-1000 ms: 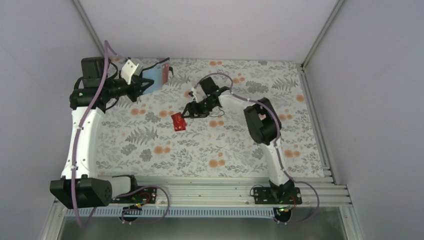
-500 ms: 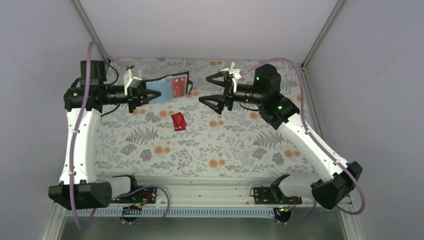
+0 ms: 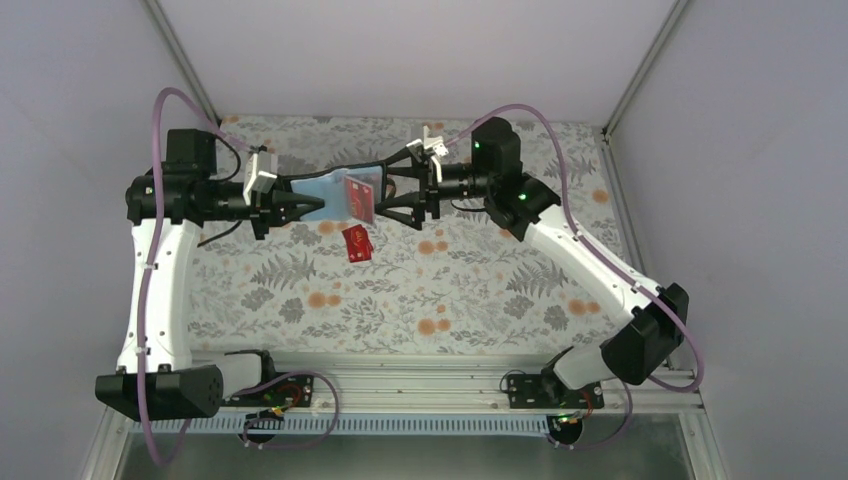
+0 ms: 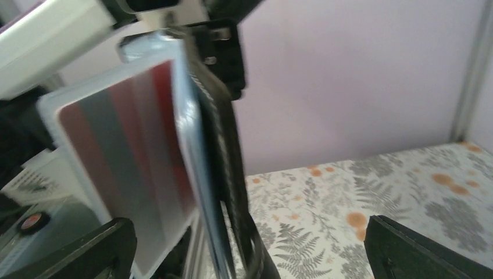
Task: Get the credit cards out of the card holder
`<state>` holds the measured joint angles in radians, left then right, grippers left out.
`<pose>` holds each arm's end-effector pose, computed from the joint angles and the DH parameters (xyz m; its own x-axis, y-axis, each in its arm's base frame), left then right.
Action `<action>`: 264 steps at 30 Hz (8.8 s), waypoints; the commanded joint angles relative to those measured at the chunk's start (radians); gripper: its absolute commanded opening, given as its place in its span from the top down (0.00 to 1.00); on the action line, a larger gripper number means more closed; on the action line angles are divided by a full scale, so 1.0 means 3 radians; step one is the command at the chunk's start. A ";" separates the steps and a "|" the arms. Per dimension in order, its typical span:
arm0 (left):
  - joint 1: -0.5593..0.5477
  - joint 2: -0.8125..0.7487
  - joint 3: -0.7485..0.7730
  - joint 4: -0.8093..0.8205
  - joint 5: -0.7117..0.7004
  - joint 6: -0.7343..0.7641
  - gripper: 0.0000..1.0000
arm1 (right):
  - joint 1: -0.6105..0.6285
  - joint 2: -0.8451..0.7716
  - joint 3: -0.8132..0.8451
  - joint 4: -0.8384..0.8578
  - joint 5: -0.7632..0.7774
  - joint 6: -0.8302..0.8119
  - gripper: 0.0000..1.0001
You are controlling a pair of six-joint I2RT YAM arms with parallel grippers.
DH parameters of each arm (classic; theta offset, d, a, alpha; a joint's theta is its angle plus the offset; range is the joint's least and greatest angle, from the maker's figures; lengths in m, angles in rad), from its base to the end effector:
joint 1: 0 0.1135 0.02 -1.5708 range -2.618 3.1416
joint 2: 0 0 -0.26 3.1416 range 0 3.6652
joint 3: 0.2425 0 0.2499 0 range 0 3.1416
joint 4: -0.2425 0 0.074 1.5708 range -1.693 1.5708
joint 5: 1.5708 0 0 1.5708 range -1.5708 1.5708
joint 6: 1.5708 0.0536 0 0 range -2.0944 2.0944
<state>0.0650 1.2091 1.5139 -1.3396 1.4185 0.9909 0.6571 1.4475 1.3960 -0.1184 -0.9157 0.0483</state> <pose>0.1864 -0.0410 0.4161 -0.0570 0.1235 -0.9907 0.9883 0.1476 -0.0384 0.2421 0.2404 0.4009 -0.1816 -0.1029 -0.9780 -0.9833 0.0100 0.1815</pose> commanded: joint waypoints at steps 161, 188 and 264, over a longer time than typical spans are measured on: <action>-0.1068 0.0359 0.0218 0.1713 -0.0326 -0.2110 0.98 | 0.0070 -0.0319 -0.0053 -0.0443 0.0231 -0.0063 0.77; -0.0728 0.0340 0.0254 0.1319 -0.0581 -0.1645 0.98 | -0.0055 -0.0427 -0.0141 -0.0652 0.0143 -0.0184 0.96; -0.0375 0.1441 -0.1495 0.2935 -0.2198 -0.3925 0.09 | -0.1122 -0.0109 -0.0370 -0.1123 0.0317 0.0268 0.96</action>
<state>-0.0517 1.7760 1.0351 -0.4343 0.7918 -0.2203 0.2943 1.4265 1.2274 -0.4381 -0.7311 0.1699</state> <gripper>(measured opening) 0.894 0.078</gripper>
